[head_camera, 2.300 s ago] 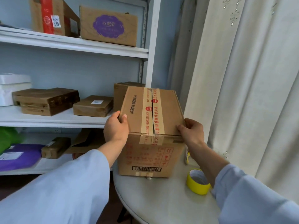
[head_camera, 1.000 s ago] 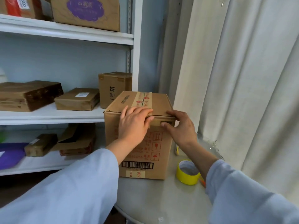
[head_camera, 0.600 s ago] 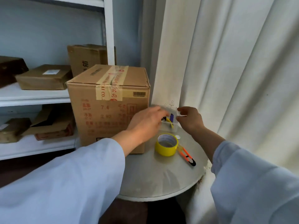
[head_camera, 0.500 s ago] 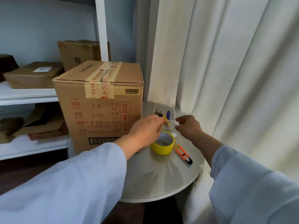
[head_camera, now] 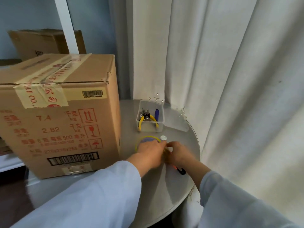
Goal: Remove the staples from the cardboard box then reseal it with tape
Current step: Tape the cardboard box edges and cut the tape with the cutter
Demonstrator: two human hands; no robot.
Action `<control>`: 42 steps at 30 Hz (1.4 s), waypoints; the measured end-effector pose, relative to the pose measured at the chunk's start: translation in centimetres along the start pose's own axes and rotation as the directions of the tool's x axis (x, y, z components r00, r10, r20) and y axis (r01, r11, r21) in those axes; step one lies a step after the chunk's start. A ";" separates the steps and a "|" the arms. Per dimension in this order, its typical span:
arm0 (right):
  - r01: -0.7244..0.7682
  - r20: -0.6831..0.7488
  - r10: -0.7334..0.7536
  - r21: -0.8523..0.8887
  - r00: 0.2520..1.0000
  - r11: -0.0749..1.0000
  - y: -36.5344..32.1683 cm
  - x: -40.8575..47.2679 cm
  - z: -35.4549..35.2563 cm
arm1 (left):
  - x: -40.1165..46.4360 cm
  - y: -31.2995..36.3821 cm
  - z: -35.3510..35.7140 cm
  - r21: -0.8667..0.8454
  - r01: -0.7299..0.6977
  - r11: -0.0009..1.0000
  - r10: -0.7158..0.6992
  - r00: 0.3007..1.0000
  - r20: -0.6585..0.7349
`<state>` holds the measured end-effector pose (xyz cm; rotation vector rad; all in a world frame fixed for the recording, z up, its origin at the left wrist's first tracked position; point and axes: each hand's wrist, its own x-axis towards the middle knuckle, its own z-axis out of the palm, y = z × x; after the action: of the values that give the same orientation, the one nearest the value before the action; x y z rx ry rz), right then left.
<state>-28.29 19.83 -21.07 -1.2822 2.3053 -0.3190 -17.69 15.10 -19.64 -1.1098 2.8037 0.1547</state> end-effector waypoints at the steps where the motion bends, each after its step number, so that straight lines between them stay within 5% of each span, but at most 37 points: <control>1: 0.013 -0.005 -0.013 0.021 1.000 1.000 0.1 0.1 0.0 | 0.3 0.2 0.2 0.012 0.013 1.000 -0.013 1.000 -0.007; 13: 0.004 0.002 -0.004 0.000 1.000 1.000 0.5 0.1 0.1 | 0.7 1.7 -0.8 -0.173 0.152 0.973 -0.168 0.982 -0.084; 19: 0.001 -0.266 -0.024 -0.086 0.964 0.996 2.2 -2.0 -2.4 | -1.7 -0.8 -2.5 -0.542 0.254 0.801 -0.163 0.964 0.211; 22: 0.076 -0.300 -0.021 0.174 0.954 0.982 2.3 -3.0 -4.0 | -4.1 -1.5 -3.5 -0.757 0.250 0.604 -0.182 0.968 0.174; 24: 0.145 -0.248 -0.024 0.482 0.968 0.864 0.9 -4.6 -4.6 | -5.7 -1.6 -4.6 -0.835 0.216 0.505 -0.197 0.971 0.133; 28: 0.191 -0.087 -0.188 0.724 0.978 0.662 -2.6 -8.0 -5.3 | -9.1 -1.9 -6.6 -0.881 0.163 0.445 -0.217 0.974 0.071; 32: 0.268 -0.003 -0.367 0.687 0.930 0.675 -5.8 -10.3 -5.4 | -12.4 -3.0 -8.3 -0.901 0.142 0.410 -0.246 0.968 0.041; 35: 0.352 -0.079 -0.396 0.636 0.915 0.686 -7.8 -11.2 -5.5 | -14.2 -4.0 -9.3 -0.896 0.154 0.416 -0.287 0.958 0.032; 42: 0.577 -0.311 -0.494 0.300 0.812 0.759 -12.7 -13.3 -7.0 | -17.4 -5.6 -10.8 -0.950 0.232 0.206 -0.290 0.942 0.167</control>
<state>-16.60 24.12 -5.81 -1.7410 1.8351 -1.0987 -2.08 21.31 -6.64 -1.7178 2.2523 2.0918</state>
